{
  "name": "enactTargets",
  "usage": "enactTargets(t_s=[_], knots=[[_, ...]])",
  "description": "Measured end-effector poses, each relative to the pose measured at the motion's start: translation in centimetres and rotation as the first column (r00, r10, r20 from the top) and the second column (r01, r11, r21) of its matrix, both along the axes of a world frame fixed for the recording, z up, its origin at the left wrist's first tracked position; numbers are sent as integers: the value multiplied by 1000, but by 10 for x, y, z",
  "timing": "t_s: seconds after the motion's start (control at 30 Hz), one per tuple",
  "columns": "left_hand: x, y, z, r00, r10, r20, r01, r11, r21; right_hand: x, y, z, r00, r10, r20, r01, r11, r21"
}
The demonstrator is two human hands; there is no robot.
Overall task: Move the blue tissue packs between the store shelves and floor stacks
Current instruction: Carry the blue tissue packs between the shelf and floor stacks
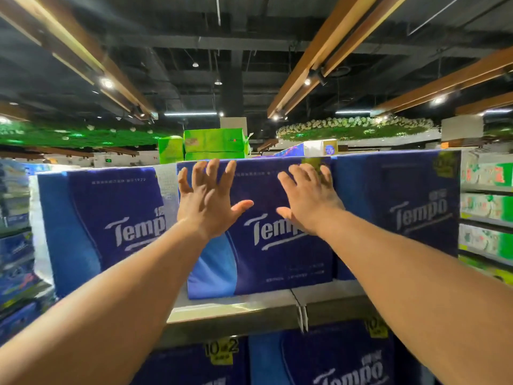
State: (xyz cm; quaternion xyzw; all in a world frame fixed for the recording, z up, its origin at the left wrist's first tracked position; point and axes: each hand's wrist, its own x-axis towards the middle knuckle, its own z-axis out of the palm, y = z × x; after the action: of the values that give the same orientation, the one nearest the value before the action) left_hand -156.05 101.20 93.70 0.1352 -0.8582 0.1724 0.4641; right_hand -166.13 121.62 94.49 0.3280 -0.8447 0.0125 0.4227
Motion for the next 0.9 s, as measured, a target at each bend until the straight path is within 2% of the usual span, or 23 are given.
enactTargets(t_s=[0.2,0.37,0.63,0.8,0.9], knots=[[89,62,-89,990,0,140,-12,997,82,83,48,-103,964,65,256,-56,998,-42],[168,128,-179,931,30,365,-119,967,226,164,101,-187,877,50,478,-33,998,-45],[298,198,-268,818,20,575,-214,938,272,300,183,-280,779,-1,627,9,1000,-10],[387,236,-330,775,-62,629,-194,924,330,393,223,-341,684,-88,724,66,996,59],[445,260,-370,707,-117,697,-206,909,361,452,241,-382,625,-134,769,70,991,116]])
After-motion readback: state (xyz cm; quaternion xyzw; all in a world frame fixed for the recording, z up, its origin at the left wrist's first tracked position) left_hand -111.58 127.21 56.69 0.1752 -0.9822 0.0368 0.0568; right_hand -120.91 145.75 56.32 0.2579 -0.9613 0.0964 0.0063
